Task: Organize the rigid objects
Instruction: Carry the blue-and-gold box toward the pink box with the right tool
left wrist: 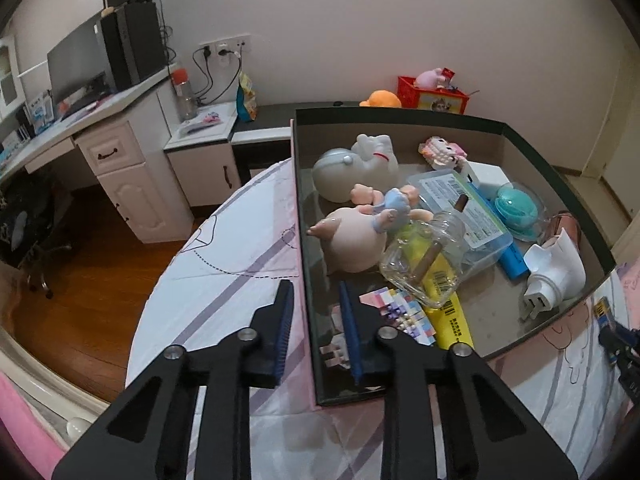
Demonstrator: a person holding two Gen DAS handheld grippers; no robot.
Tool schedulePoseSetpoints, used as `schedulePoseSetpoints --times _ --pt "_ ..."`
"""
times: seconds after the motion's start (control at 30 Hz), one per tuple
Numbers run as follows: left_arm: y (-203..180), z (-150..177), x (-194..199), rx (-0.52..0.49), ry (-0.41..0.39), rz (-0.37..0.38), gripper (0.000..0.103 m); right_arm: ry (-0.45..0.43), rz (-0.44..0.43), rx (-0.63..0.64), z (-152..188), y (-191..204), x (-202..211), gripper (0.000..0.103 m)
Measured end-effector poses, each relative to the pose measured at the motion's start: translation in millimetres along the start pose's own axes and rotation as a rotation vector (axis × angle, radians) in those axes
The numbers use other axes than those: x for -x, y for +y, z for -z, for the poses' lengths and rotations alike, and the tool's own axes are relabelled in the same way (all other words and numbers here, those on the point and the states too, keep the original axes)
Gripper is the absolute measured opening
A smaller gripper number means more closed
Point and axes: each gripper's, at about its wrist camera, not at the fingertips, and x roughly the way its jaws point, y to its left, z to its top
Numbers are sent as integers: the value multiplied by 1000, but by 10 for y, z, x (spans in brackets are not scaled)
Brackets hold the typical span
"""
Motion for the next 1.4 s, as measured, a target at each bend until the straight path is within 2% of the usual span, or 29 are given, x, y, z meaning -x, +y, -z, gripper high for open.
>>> schedulePoseSetpoints --times 0.23,0.4,0.57,0.73,0.93,1.1,1.17,1.2,1.23,1.3,1.4 --pt "1 7 14 -5 1 -7 18 -30 32 -13 -120 -107 76 21" --pt "19 10 28 -2 2 -3 17 -104 36 14 -441 -53 194 21" --pt "30 20 19 0 2 0 17 -159 -8 71 -854 192 203 21" --pt "37 29 19 -2 2 0 17 -119 -72 145 -1176 484 -78 21" --pt "39 25 20 -7 -2 -4 19 -75 -104 151 -1299 558 -386 21" --pt "45 37 25 -3 -9 -13 21 -111 -116 131 -1303 491 -356 23" --pt "52 44 31 9 -13 -25 24 -137 -125 119 -1282 440 -249 40" --pt "62 50 41 16 -15 -33 30 -141 -132 114 -1273 413 -198 42" --pt "69 56 56 24 -19 -43 43 -153 -136 103 -1261 373 -132 46" --pt "93 88 121 50 -35 -49 59 -174 -134 81 -1211 280 9 50" --pt "81 151 269 80 -57 -69 73 -210 -111 52 -1098 139 182 69"
